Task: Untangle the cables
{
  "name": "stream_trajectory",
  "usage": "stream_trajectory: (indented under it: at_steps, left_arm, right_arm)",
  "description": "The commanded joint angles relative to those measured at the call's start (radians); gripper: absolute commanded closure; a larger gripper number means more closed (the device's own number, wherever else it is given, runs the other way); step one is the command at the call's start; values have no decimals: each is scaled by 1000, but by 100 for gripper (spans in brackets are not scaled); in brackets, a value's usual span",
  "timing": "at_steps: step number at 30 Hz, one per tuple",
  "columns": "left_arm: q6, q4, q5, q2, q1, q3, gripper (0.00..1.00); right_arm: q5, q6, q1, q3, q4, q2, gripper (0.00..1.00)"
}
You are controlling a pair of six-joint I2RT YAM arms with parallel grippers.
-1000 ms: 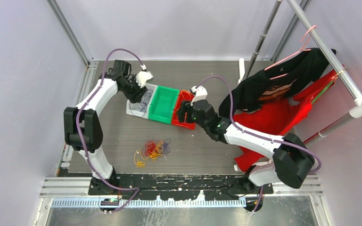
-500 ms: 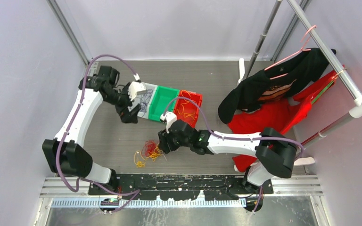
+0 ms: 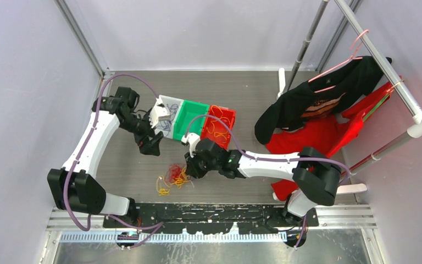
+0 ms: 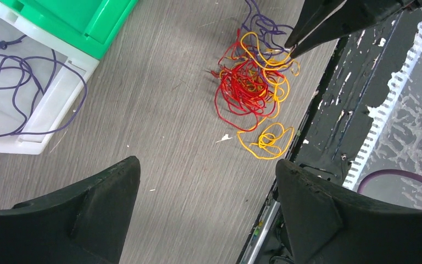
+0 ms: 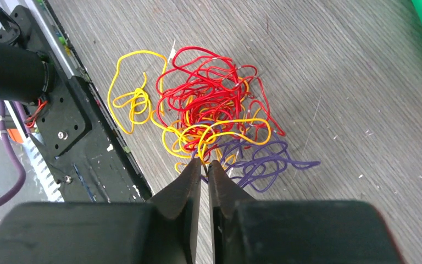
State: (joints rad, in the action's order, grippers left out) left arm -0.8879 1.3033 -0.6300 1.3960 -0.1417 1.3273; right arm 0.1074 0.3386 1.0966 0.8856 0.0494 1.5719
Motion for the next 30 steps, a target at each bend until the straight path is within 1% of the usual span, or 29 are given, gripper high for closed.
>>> stream_trajectory:
  at_steps: [1, 3, 4, 7, 13, 16, 20, 21, 26, 30]
  left_arm:
    - [15, 6, -68, -40, 7, -6, 9]
    - [14, 14, -96, -49, 6, -10, 11]
    - [15, 20, -113, -53, 5, -12, 11]
    - [-7, 49, -174, -67, 5, -19, 12]
    - [-27, 70, -286, -105, 5, -50, 24]
    - [-57, 99, -330, -118, 5, -62, 29]
    - [-95, 135, -379, -118, 5, -61, 34]
    - [-102, 137, -390, -149, 5, -60, 37]
    - [-109, 130, -451, -171, 4, -64, 45]
    - [-101, 104, -471, -188, 4, -99, 50]
  right_arm:
    - [38, -28, -4, 52, 41, -10, 90]
    - [39, -25, -6, 53, 60, -25, 98]
    - [38, -20, -7, 55, 70, -36, 99]
    - [35, 7, -12, 59, 100, -74, 99]
    - [80, 62, -15, 59, 176, -125, 99]
    - [118, 104, -18, 52, 245, -147, 99]
    - [167, 154, -28, 62, 318, -146, 99]
    - [182, 163, -30, 66, 334, -143, 99]
    - [235, 218, -48, 85, 400, -127, 99]
    - [243, 237, -53, 88, 430, -131, 99]
